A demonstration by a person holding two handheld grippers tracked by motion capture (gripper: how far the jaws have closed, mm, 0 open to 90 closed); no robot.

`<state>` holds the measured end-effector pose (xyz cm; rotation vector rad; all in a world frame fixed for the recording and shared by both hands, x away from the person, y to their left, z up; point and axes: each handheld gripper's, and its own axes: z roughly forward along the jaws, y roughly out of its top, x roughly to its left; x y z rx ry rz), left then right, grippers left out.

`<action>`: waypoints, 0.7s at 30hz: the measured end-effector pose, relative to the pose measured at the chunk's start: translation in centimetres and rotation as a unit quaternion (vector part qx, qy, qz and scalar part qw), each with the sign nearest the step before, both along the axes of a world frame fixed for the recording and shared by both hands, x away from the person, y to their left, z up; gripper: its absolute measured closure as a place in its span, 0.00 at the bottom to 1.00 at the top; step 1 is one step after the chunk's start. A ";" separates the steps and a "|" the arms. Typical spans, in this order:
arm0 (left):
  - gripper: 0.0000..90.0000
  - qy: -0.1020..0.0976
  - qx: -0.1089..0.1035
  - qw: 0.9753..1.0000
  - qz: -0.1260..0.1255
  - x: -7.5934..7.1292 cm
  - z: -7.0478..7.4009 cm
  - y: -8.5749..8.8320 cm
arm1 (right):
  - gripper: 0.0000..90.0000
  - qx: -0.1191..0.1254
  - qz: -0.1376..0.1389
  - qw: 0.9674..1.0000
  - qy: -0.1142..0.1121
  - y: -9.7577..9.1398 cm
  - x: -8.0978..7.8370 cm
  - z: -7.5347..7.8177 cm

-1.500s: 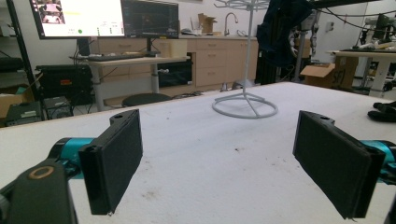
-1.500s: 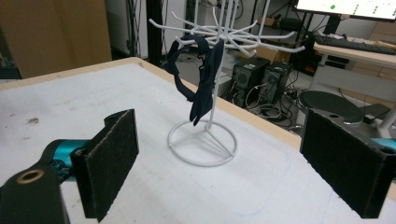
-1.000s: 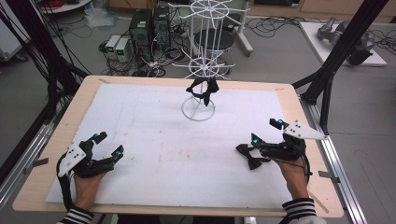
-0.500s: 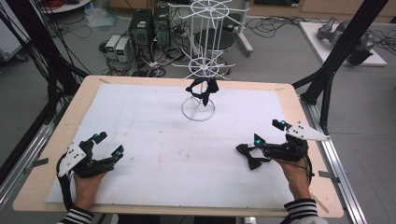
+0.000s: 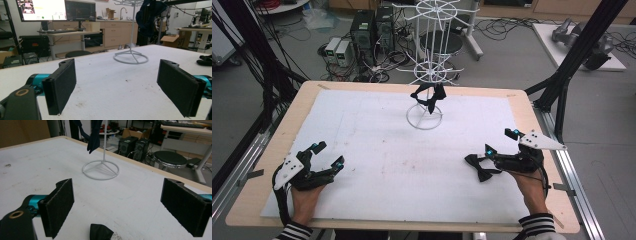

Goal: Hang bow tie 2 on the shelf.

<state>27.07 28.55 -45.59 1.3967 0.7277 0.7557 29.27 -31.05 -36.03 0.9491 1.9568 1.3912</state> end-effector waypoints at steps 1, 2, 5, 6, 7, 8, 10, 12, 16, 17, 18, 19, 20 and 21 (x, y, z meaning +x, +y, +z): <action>0.18 0.000 0.001 1.000 0.000 0.0 0.0 0.0 | 0.12 -0.001 -0.001 1.000 0.002 0.0 0.0 0.0; 0.18 0.000 0.000 1.000 0.000 0.0 0.0 0.0 | 0.12 -0.005 0.000 1.000 0.004 0.0 0.1 -0.1; 0.18 0.001 0.000 1.000 0.000 0.0 0.0 0.0 | 0.12 -0.018 0.001 1.000 0.018 0.3 0.2 -0.3; 0.18 0.001 0.001 1.000 0.000 0.0 0.0 0.0 | 0.12 -0.024 0.003 0.999 0.023 0.3 0.3 -0.3; 0.18 0.000 0.001 1.000 -0.001 0.0 0.0 0.0 | 0.12 -0.028 0.002 0.999 0.027 0.5 0.4 -0.4; 0.18 0.001 0.002 1.000 -0.001 0.0 0.0 0.0 | 0.12 -0.032 0.003 0.999 0.033 0.6 0.4 -0.5; 0.18 0.002 0.002 1.000 0.000 0.1 0.0 0.0 | 0.12 -0.043 0.005 0.998 0.047 0.8 0.6 -0.6; 0.18 0.003 0.003 1.000 -0.001 0.1 0.0 0.0 | 0.12 -0.056 0.009 0.997 0.059 1.1 0.8 -0.8; 0.18 0.004 0.003 1.000 -0.001 0.1 0.0 0.0 | 0.12 -0.083 0.020 0.993 0.083 1.6 1.2 -1.1; 0.18 0.004 0.003 1.000 -0.001 0.1 0.0 0.0 | 0.12 -0.087 0.021 0.992 0.089 1.7 1.2 -1.2; 0.18 0.003 0.004 1.000 0.000 0.1 0.0 0.0 | 0.12 -0.089 0.023 0.992 0.091 1.8 1.3 -1.2; 0.18 0.003 0.003 1.000 -0.001 0.0 0.0 0.0 | 0.12 -0.091 0.024 0.991 0.098 1.9 1.3 -1.3; 0.18 0.003 0.004 1.000 -0.001 0.0 0.0 0.0 | 0.12 -0.094 0.026 0.990 0.100 2.0 1.5 -1.4; 0.18 0.003 0.004 1.000 0.000 0.0 0.0 0.0 | 0.12 -0.097 0.027 0.989 0.107 2.0 1.5 -1.4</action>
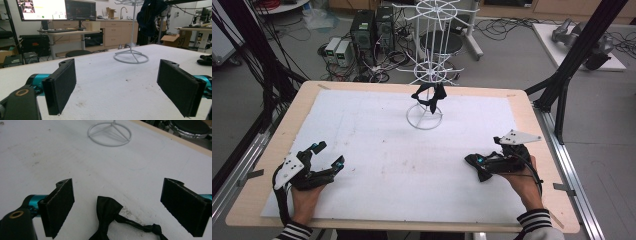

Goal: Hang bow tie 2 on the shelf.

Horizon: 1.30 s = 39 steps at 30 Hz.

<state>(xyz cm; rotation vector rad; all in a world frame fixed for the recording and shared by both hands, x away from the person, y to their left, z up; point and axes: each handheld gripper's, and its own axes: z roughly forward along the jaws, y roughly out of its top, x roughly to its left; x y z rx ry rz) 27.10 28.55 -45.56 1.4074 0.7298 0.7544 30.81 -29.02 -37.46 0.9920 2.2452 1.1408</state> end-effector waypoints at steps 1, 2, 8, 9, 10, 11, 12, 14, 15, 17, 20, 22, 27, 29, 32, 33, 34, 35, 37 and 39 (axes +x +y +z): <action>0.18 0.000 0.000 1.000 0.000 0.0 0.0 0.0 | 0.12 -0.005 0.000 1.000 0.007 0.1 0.1 -0.1; 0.18 -0.001 0.000 1.000 0.000 0.0 0.0 0.0 | 0.12 -0.007 0.001 1.000 0.013 0.2 0.2 -0.2; 0.18 -0.001 0.001 1.000 0.001 0.0 0.0 0.0 | 0.12 -0.030 0.003 0.999 0.035 0.4 0.3 -0.7; 0.18 -0.001 0.001 1.000 0.001 0.0 0.0 0.0 | 0.12 -0.029 0.003 0.999 0.039 0.5 0.3 -0.7; 0.18 -0.001 0.001 1.000 0.001 0.0 0.0 0.0 | 0.12 -0.033 0.005 0.999 0.042 0.4 0.4 -0.8; 0.18 -0.002 0.000 1.000 0.001 0.0 0.0 0.0 | 0.12 -0.039 0.005 0.998 0.047 0.4 0.4 -0.9; 0.18 -0.001 0.001 1.000 0.001 0.0 0.0 0.0 | 0.12 -0.042 0.006 0.998 0.048 0.4 0.4 -1.0; 0.18 -0.002 0.000 1.000 0.002 0.0 0.0 0.0 | 0.12 -0.046 0.005 0.998 0.053 0.3 0.5 -1.2; 0.18 -0.002 0.001 1.000 0.002 0.0 0.0 0.0 | 0.12 -0.049 0.004 0.997 0.059 0.3 0.6 -1.4; 0.18 -0.002 0.000 1.000 0.001 0.0 0.0 0.0 | 0.12 -0.055 0.004 0.996 0.067 0.2 0.7 -1.6; 0.18 -0.002 0.000 1.000 0.002 0.0 0.0 0.0 | 0.12 -0.062 0.004 0.995 0.080 0.3 0.8 -1.9; 0.18 -0.001 0.001 1.000 0.001 0.0 0.0 0.0 | 0.12 -0.066 0.006 0.994 0.085 0.4 0.9 -2.0; 0.18 -0.002 0.000 1.000 0.001 0.0 0.0 0.0 | 0.12 -0.080 0.009 0.991 0.103 0.8 1.1 -2.6; 0.18 -0.003 -0.001 1.000 0.002 0.0 0.0 0.0 | 0.12 -0.081 0.012 0.990 0.117 0.9 1.2 -2.8; 0.18 -0.003 -0.001 1.000 0.002 0.0 0.0 0.0 | 0.12 -0.086 0.018 0.987 0.137 1.0 1.4 -3.2; 0.18 -0.003 -0.001 1.000 0.002 0.0 0.0 0.0 | 0.12 -0.088 0.019 0.986 0.143 1.0 1.4 -3.3; 0.18 -0.002 0.000 1.000 0.001 0.0 0.0 0.0 | 0.12 -0.088 0.020 0.985 0.146 1.1 1.4 -3.3; 0.18 -0.002 -0.001 1.000 0.002 0.0 0.0 0.0 | 0.12 -0.089 0.020 0.985 0.148 1.1 1.5 -3.4; 0.18 -0.002 -0.001 1.000 0.002 0.0 0.0 0.0 | 0.13 -0.088 0.023 0.984 0.155 1.1 1.6 -3.5; 0.18 -0.003 -0.001 1.000 0.002 0.0 0.0 0.0 | 0.17 -0.088 0.031 0.982 0.166 1.2 1.6 -3.6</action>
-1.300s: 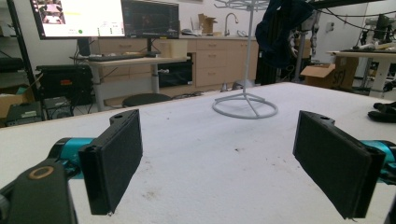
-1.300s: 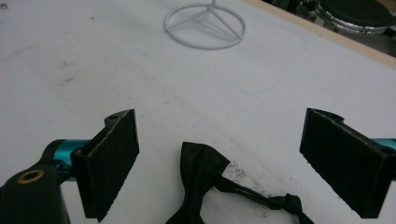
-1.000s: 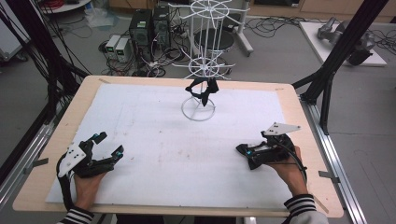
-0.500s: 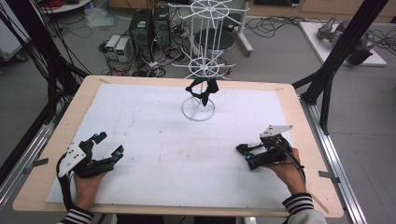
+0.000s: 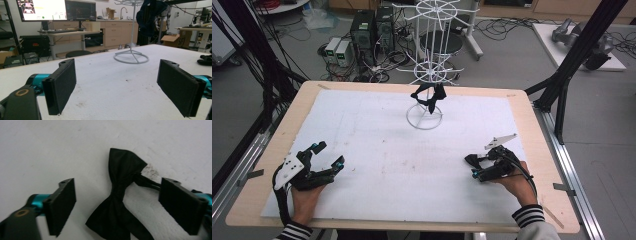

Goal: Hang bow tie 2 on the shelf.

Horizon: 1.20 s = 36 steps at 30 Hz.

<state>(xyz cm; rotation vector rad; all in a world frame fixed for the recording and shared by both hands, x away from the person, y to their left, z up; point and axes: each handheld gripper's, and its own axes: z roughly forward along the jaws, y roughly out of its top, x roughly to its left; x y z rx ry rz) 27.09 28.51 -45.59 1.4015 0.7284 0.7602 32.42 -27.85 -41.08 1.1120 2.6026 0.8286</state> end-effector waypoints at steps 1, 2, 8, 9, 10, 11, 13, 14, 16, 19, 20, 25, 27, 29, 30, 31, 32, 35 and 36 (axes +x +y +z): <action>0.18 0.001 0.001 1.000 0.000 0.0 0.0 0.0 | 0.17 -0.002 0.000 1.000 0.003 0.1 0.0 -0.1; 0.18 0.001 0.001 1.000 -0.001 0.0 0.0 0.0 | 0.17 -0.006 0.001 1.000 0.003 0.1 0.0 -0.1; 0.18 0.001 0.001 1.000 0.000 0.0 0.0 0.0 | 0.26 0.000 0.002 1.000 0.023 0.2 0.3 -0.4; 0.18 0.000 0.000 1.000 0.000 0.0 0.0 0.0 | 0.27 0.000 0.002 1.000 0.028 0.2 0.3 -0.4; 0.18 0.000 0.000 1.000 0.000 0.0 0.0 0.0 | 0.29 0.002 0.002 0.999 0.033 0.2 0.4 -0.4; 0.18 0.001 0.001 1.000 0.000 0.0 0.0 0.0 | 0.30 0.001 0.001 0.999 0.034 0.2 0.4 -0.5; 0.18 0.000 0.001 1.000 0.000 0.0 0.0 0.0 | 0.34 0.000 -0.004 0.999 0.042 0.2 0.4 -0.6; 0.18 0.000 0.001 1.000 0.000 0.0 0.0 0.0 | 0.38 -0.002 -0.007 0.999 0.043 0.2 0.5 -0.6; 0.18 0.001 0.001 1.000 0.000 0.0 0.0 0.0 | 0.40 -0.004 -0.011 0.999 0.046 0.1 0.6 -0.6; 0.18 0.000 0.001 1.000 0.000 0.0 0.0 0.0 | 0.45 -0.004 -0.012 0.999 0.046 0.0 0.7 -0.6; 0.18 0.000 0.001 1.000 0.000 0.0 0.0 0.0 | 0.47 -0.004 -0.013 0.999 0.046 0.0 0.7 -0.6; 0.18 0.001 0.001 1.000 0.000 0.0 0.0 0.0 | 0.52 -0.010 -0.017 0.998 0.053 0.0 0.8 -0.7; 0.18 0.001 0.001 1.000 0.000 0.0 0.0 0.0 | 0.55 -0.010 -0.021 0.998 0.053 0.0 0.9 -0.7; 0.18 0.001 0.000 1.000 0.000 0.0 0.0 0.0 | 0.57 -0.011 -0.022 0.998 0.058 0.1 0.9 -0.7; 0.18 0.001 0.000 1.000 0.000 0.0 0.0 0.0 | 0.59 -0.013 -0.022 0.998 0.058 0.1 1.0 -0.8; 0.18 0.000 0.000 1.000 0.000 0.0 0.0 0.0 | 0.59 -0.013 -0.022 0.998 0.060 0.1 1.0 -0.8; 0.18 0.001 0.000 1.000 0.000 0.0 0.0 0.0 | 0.60 -0.014 -0.023 0.998 0.060 0.2 1.1 -0.8; 0.18 0.001 0.000 1.000 0.000 0.0 0.0 0.0 | 0.66 -0.017 -0.025 0.997 0.066 0.4 1.2 -0.8; 0.18 0.000 0.000 1.000 0.000 0.0 0.0 0.0 | 0.67 -0.016 -0.027 0.997 0.070 0.4 1.2 -0.7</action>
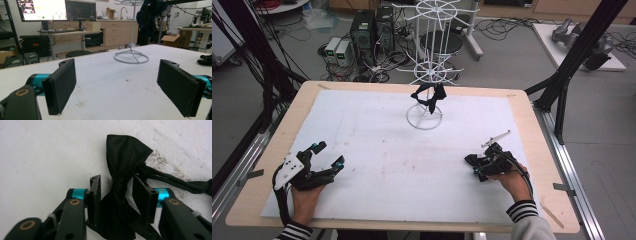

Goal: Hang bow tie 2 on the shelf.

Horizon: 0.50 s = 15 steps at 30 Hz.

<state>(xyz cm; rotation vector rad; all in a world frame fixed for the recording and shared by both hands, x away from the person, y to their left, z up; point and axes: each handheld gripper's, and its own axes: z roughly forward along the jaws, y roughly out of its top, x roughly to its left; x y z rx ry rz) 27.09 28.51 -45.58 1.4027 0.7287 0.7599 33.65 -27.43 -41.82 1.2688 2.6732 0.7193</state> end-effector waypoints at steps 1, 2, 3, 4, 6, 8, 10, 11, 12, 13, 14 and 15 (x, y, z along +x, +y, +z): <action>0.18 0.000 0.000 1.000 0.000 0.0 0.0 0.0 | 0.69 -0.001 0.001 1.000 0.001 0.0 0.0 0.0; 0.18 0.000 0.000 1.000 0.000 0.0 0.0 0.0 | 0.70 -0.004 0.001 1.000 0.000 0.1 0.1 0.0; 0.18 0.000 0.000 1.000 0.000 0.0 0.0 0.0 | 0.71 -0.005 0.001 1.000 0.000 0.1 0.1 0.0; 0.18 0.000 0.000 1.000 0.000 0.0 0.0 0.0 | 0.72 -0.006 0.000 1.000 0.001 0.1 0.1 0.0; 0.18 0.000 0.000 1.000 0.000 0.0 0.0 0.0 | 0.74 -0.008 -0.003 1.000 0.003 0.1 0.1 0.0; 0.18 0.000 0.000 1.000 0.000 0.0 0.0 0.0 | 0.77 -0.011 -0.003 1.000 0.001 0.1 0.2 0.0; 0.18 0.000 0.001 1.000 0.000 0.0 0.0 0.0 | 0.79 -0.015 -0.004 1.000 -0.001 0.1 0.2 0.0; 0.18 0.000 0.001 1.000 0.000 0.0 0.0 0.0 | 0.81 -0.016 -0.003 1.000 0.000 0.1 0.2 0.0; 0.18 0.000 0.001 1.000 0.000 0.0 0.0 0.0 | 0.82 -0.017 -0.003 1.000 0.001 0.2 0.2 0.1; 0.18 0.000 0.000 1.000 0.001 0.0 0.0 0.0 | 0.83 -0.018 -0.001 1.000 0.000 0.2 0.2 0.1; 0.18 -0.001 0.001 1.000 0.000 0.0 0.0 0.0 | 0.83 -0.019 -0.002 1.000 -0.001 0.2 0.1 0.1; 0.18 -0.001 0.001 1.000 0.000 0.0 0.0 0.0 | 0.84 -0.021 -0.001 1.000 -0.002 0.3 0.1 0.1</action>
